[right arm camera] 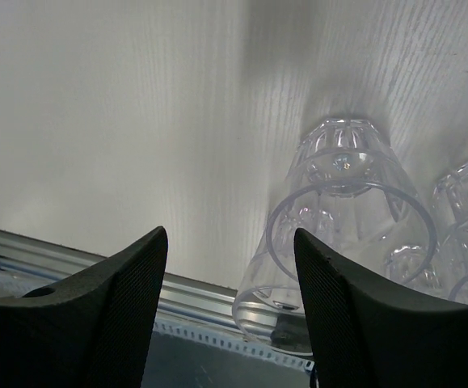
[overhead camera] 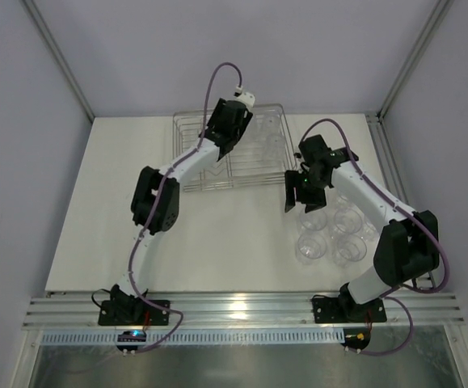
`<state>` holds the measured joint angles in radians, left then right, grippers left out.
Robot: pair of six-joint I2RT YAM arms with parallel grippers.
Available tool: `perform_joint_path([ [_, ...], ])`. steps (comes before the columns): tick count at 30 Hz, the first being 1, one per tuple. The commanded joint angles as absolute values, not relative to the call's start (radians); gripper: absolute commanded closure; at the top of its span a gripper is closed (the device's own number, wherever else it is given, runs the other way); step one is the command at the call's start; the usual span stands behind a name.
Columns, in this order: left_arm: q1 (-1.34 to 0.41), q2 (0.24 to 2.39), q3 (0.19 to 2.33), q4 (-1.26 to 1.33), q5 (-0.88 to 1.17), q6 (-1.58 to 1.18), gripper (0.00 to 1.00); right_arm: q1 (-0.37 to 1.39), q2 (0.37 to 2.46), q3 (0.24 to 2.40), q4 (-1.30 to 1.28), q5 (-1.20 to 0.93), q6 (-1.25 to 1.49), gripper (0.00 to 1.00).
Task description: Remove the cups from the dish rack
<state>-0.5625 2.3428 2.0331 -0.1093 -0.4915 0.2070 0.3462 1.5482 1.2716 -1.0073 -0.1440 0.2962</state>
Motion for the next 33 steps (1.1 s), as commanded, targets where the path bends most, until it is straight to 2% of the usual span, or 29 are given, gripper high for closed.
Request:
perform_joint_path([
  [1, -0.558, 2.148, 2.045, -0.199, -0.537, 0.083, 1.0, 0.353, 1.482, 1.309, -0.967, -0.198, 0.316, 0.33],
  [3, -0.558, 2.085, 2.042, -0.314, -0.5, -0.053, 1.0, 0.351, 1.448, 1.305, -0.925, -0.273, 0.314, 0.33],
  [7, -0.557, 1.961, 1.968, -0.44, -0.285, -0.265, 1.0, 0.353, 1.376, 1.279, -0.804, -0.409, 0.359, 0.33],
  [11, -0.552, 1.815, 1.711, -0.388, -0.091, -0.509, 1.0, 0.353, 1.306, 1.203, -0.617, -0.54, 0.445, 0.33],
  [15, -0.537, 1.683, 1.446, -0.148, 0.102, -0.818, 1.0, 0.353, 1.259, 1.105, -0.427, -0.639, 0.563, 0.33],
  [20, -0.54, 1.576, 1.081, 0.228, 0.219, -1.238, 1.0, 0.351, 1.247, 0.984, -0.208, -0.745, 0.713, 0.33],
  [25, -0.569, 1.555, 0.944, 0.445, 0.2, -1.432, 1.0, 0.354, 1.246, 0.943, -0.176, -0.746, 0.723, 0.33],
  [33, -0.673, 1.643, 0.859, 0.725, 0.175, -1.676, 1.0, 0.354, 1.244, 0.934, -0.209, -0.704, 0.681, 0.33],
])
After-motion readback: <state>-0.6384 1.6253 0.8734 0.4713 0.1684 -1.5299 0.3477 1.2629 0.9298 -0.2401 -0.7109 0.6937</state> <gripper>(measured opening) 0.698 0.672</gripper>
